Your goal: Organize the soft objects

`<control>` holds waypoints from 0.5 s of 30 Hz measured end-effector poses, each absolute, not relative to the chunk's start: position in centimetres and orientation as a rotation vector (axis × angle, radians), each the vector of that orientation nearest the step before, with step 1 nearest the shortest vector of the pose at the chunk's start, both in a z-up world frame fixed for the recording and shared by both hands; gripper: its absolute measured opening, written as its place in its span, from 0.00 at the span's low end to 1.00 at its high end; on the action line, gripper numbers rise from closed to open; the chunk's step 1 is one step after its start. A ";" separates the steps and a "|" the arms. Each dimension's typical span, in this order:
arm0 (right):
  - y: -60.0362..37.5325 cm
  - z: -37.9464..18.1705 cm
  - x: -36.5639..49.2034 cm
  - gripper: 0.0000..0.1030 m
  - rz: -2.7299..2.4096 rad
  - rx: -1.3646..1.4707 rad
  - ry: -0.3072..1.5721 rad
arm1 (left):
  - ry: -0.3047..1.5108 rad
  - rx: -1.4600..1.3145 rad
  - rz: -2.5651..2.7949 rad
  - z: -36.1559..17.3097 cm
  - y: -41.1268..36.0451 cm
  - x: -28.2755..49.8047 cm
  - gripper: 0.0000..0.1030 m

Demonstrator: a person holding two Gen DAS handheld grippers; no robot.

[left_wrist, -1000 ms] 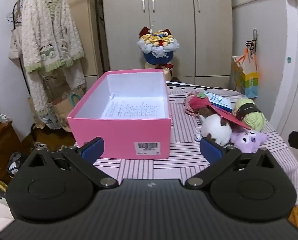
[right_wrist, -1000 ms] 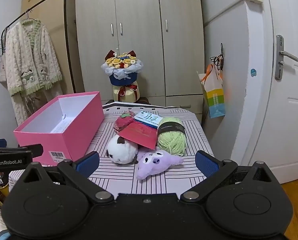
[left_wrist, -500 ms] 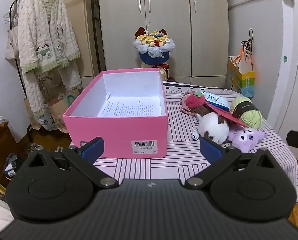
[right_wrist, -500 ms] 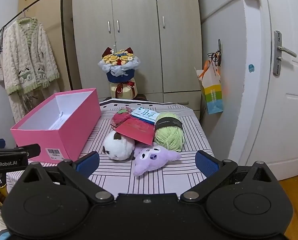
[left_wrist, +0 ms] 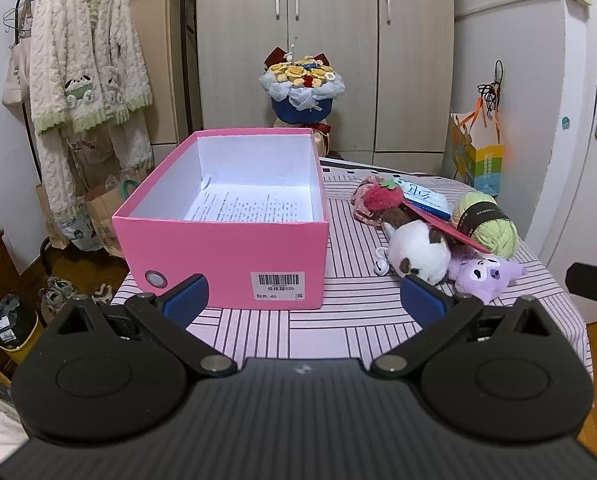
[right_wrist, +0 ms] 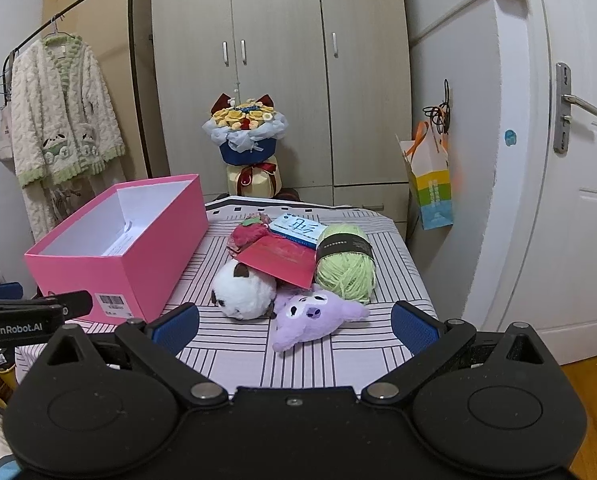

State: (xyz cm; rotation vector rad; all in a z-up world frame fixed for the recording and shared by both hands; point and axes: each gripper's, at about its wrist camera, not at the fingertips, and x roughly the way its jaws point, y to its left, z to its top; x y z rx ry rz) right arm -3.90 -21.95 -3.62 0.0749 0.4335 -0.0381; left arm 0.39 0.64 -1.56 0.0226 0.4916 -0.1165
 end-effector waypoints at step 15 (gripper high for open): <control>-21.3 -4.0 -4.4 1.00 -0.059 0.016 0.382 | 0.401 0.006 -0.120 -2.4 1.1 -0.2 1.00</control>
